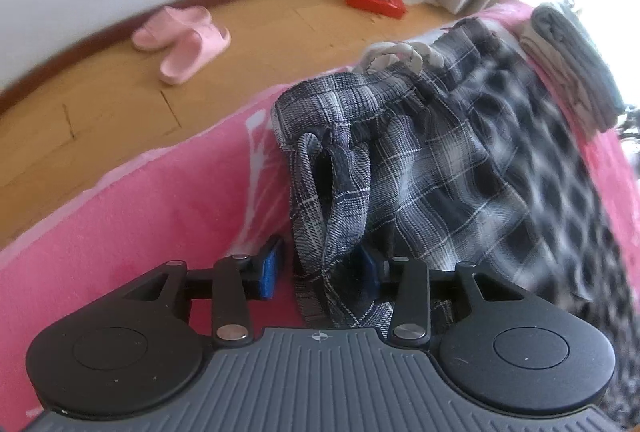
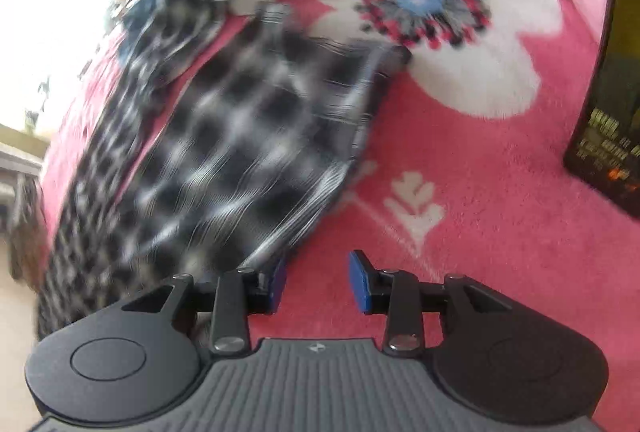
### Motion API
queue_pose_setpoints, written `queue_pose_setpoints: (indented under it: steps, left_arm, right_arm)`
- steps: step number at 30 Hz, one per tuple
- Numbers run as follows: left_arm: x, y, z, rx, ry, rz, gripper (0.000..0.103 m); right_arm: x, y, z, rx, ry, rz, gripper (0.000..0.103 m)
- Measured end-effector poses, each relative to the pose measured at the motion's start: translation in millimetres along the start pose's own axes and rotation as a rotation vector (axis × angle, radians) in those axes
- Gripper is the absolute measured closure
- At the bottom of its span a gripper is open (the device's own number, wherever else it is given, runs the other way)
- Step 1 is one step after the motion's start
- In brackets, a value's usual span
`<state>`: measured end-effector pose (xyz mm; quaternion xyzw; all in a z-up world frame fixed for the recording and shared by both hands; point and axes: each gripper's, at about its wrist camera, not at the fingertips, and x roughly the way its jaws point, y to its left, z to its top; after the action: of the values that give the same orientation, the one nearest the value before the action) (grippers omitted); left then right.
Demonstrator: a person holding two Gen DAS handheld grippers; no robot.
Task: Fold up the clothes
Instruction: 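Grasp the shirt hem with the left gripper while the right gripper regrasps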
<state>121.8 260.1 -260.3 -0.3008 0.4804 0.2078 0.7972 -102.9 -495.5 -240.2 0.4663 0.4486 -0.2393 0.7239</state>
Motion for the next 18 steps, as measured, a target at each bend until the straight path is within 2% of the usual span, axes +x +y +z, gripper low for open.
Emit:
queue_pose_setpoints:
  steps: [3, 6, 10, 13, 18]
  left_arm:
    - [1, -12, -1, 0.02, -0.014, 0.065, 0.06]
    - [3, -23, 1, 0.028, -0.008, 0.125, 0.06]
    - [5, -25, 2, 0.011, -0.008, 0.151, 0.059]
    - [4, -22, 1, 0.032, -0.012, 0.13, 0.057]
    - [4, -5, 6, 0.019, -0.003, 0.011, 0.054]
  right_arm:
    - [13, -3, 15, 0.037, 0.079, 0.008, 0.065]
    - [12, 7, 18, 0.019, 0.146, -0.001, 0.064]
    - [9, 18, 14, 0.017, 0.165, 0.008, 0.061]
    - [21, 21, 9, 0.045, 0.166, 0.029, 0.061]
    - [28, 18, -2, 0.126, 0.132, 0.075, 0.059]
